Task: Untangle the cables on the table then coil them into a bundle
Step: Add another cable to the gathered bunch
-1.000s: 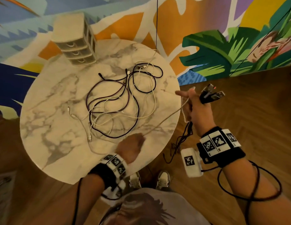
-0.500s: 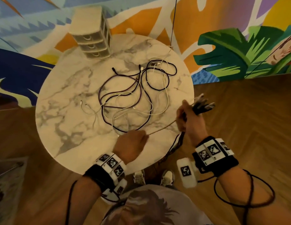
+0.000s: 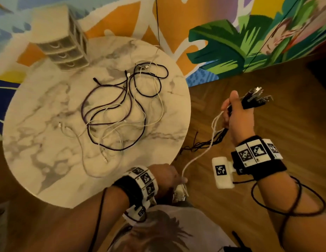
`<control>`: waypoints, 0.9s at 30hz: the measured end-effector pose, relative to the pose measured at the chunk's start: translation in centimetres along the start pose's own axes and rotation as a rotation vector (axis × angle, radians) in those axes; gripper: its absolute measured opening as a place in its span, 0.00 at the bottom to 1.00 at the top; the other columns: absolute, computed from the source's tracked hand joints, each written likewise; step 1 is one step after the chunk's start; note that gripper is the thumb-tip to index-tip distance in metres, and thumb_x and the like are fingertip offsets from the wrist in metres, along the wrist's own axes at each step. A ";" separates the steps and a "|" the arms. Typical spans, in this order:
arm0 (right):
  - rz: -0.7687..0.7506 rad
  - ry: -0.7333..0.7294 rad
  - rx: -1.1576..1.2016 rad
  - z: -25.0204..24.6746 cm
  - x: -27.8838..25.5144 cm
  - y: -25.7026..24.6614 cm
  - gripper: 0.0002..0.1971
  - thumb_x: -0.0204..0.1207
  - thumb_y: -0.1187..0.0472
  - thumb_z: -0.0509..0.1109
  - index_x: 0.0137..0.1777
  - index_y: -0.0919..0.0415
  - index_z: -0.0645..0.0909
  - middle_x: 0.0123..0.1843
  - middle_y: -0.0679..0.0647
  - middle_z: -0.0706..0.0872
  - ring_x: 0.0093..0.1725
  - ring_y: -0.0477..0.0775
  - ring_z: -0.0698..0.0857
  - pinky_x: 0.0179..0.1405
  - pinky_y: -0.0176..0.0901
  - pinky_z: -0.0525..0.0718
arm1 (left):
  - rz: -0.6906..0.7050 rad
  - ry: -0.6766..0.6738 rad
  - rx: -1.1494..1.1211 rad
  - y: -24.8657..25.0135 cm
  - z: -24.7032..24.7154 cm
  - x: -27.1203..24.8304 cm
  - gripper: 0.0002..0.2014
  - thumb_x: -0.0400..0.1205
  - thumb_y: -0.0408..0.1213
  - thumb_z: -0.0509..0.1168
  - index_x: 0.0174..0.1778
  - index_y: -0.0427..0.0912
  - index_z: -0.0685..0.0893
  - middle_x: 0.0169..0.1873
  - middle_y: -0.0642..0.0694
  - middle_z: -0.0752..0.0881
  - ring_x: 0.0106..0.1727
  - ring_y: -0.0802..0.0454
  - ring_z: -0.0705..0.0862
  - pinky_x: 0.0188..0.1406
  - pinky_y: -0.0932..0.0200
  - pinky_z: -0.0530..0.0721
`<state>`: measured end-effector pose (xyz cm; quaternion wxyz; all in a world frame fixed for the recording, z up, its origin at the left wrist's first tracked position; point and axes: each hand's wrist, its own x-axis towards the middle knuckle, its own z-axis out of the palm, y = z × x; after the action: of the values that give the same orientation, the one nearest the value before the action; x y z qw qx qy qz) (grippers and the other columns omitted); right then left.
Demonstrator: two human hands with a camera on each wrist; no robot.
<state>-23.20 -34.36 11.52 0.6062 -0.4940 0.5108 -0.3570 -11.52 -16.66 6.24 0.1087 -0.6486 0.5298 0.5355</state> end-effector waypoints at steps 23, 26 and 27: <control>0.015 0.107 -0.129 -9.2 -1.9 0.7 0.28 0.86 0.48 0.52 0.31 0.61 0.82 0.20 0.55 0.76 0.16 0.48 0.69 0.16 0.37 0.66 | -0.046 0.212 0.091 5.3 -1.9 8.5 0.29 0.82 0.54 0.61 0.76 0.44 0.68 0.69 0.43 0.77 0.65 0.45 0.79 0.60 0.52 0.77; 0.024 0.051 -0.099 -8.5 -2.2 0.5 0.26 0.87 0.51 0.53 0.35 0.65 0.83 0.32 0.58 0.87 0.25 0.47 0.83 0.27 0.34 0.79 | 0.441 0.382 -0.227 10.2 -3.8 5.7 0.31 0.78 0.46 0.70 0.76 0.47 0.68 0.68 0.51 0.74 0.64 0.56 0.76 0.59 0.65 0.77; -0.004 0.001 -0.093 -8.1 -2.2 0.4 0.25 0.87 0.53 0.53 0.35 0.64 0.84 0.38 0.57 0.89 0.34 0.46 0.87 0.36 0.33 0.82 | 0.582 0.401 -0.303 12.0 -4.4 5.1 0.30 0.77 0.42 0.71 0.74 0.43 0.69 0.66 0.50 0.75 0.64 0.57 0.76 0.60 0.68 0.76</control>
<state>-31.62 -34.10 11.75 0.5815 -0.5225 0.5262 -0.3345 -19.27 -27.67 9.02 -0.2507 -0.5717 0.6176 0.4785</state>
